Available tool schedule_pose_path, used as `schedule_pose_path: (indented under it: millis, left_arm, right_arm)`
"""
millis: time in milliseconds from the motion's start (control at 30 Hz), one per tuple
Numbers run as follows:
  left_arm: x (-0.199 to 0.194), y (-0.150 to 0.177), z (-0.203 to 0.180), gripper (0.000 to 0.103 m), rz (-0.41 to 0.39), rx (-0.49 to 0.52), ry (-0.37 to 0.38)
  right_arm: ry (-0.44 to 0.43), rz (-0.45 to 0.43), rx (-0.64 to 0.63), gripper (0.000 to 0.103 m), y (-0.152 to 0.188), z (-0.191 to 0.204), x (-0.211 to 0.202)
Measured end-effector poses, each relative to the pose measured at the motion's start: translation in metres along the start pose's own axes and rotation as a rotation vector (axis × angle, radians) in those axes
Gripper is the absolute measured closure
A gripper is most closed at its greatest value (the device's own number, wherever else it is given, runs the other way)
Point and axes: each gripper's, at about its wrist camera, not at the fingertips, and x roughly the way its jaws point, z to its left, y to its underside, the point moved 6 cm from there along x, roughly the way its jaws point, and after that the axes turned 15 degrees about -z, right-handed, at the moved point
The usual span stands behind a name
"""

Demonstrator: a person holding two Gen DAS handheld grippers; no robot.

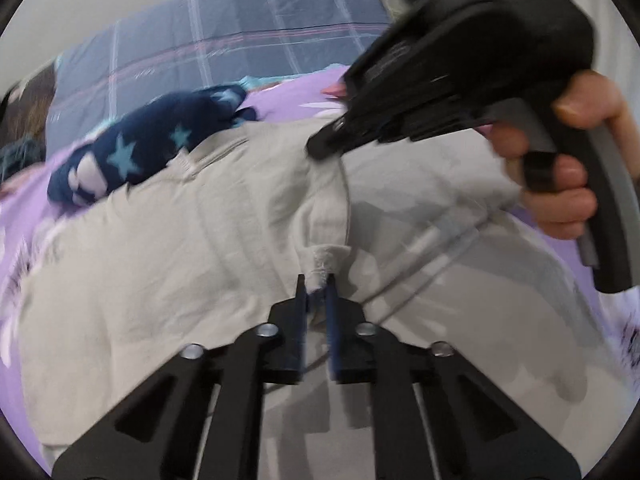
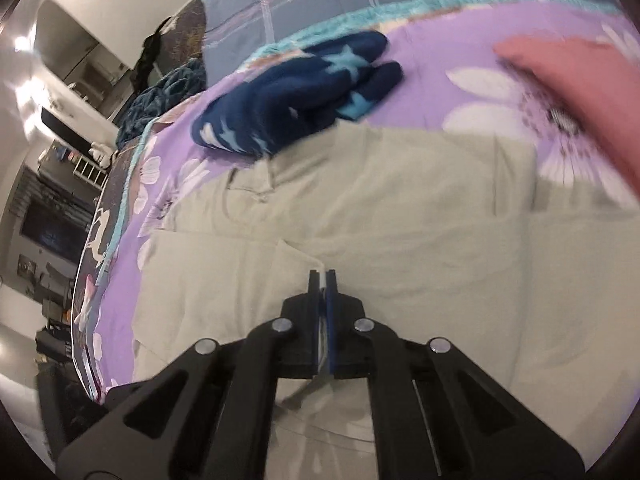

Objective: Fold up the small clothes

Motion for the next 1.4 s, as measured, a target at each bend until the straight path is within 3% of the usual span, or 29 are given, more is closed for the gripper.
schedule_pose_path:
  millis: [200,300,333,400,467,600,700,800,867,933,1000,1067,1267,1333,1400]
  left_arm:
    - [-0.032,-0.002,0.04,0.098,-0.074,-0.217,-0.001]
    - [-0.04,0.008,0.058,0.097,-0.071,-0.282,-0.005]
    - [-0.041,0.013,0.064,0.093,-0.073,-0.309,-0.004]
    - [-0.04,0.022,0.074,0.064,-0.075,-0.385,0.011]
    - [-0.038,0.027,0.081,0.055,-0.069,-0.45,0.025]
    - [-0.03,0.03,0.088,0.051,-0.046,-0.503,0.024]
    - [-0.028,0.026,0.098,0.05,-0.043,-0.491,-0.055]
    - [-0.029,0.022,0.109,0.043,-0.045,-0.45,-0.145]
    - [-0.023,0.021,0.114,0.043,-0.029,-0.458,-0.152]
    - [-0.006,0.019,0.119,0.045,0.0,-0.447,-0.148]
    - [0.003,0.012,0.117,0.1,0.02,-0.404,-0.153]
    - [0.008,0.001,0.118,0.101,0.03,-0.447,-0.111]
    - [-0.039,-0.066,0.115,0.101,-0.141,-0.374,-0.111]
    - [-0.054,-0.079,0.115,0.101,-0.173,-0.331,-0.135]
    - [-0.068,-0.085,0.118,0.101,-0.198,-0.307,-0.161]
  right_arm:
    - [-0.134,0.002,-0.059,0.1,-0.028,0.072,0.011]
    - [-0.176,0.049,-0.158,0.099,-0.022,0.12,0.041]
    - [-0.169,0.075,-0.185,0.094,-0.016,0.128,0.051]
    - [-0.129,0.099,-0.198,0.077,-0.005,0.129,0.062]
    - [-0.13,0.104,-0.175,0.073,0.004,0.118,0.057]
    - [-0.037,0.042,-0.184,0.073,0.011,0.062,0.017]
    - [0.012,-0.006,-0.149,0.073,0.018,0.015,-0.024]
    - [0.063,-0.064,-0.108,0.073,0.031,-0.031,-0.067]
    - [0.096,-0.097,-0.058,0.073,0.046,-0.062,-0.092]
    - [0.091,-0.108,0.013,0.073,0.06,-0.083,-0.105]
    - [0.066,-0.115,0.079,0.074,0.076,-0.097,-0.114]
    - [0.039,-0.137,0.106,0.074,0.083,-0.097,-0.119]
    - [-0.072,-0.127,0.014,0.074,0.088,-0.047,-0.108]
    - [-0.009,-0.12,-0.043,0.079,0.091,-0.038,-0.092]
    - [0.112,-0.116,-0.048,0.086,0.092,-0.047,-0.073]
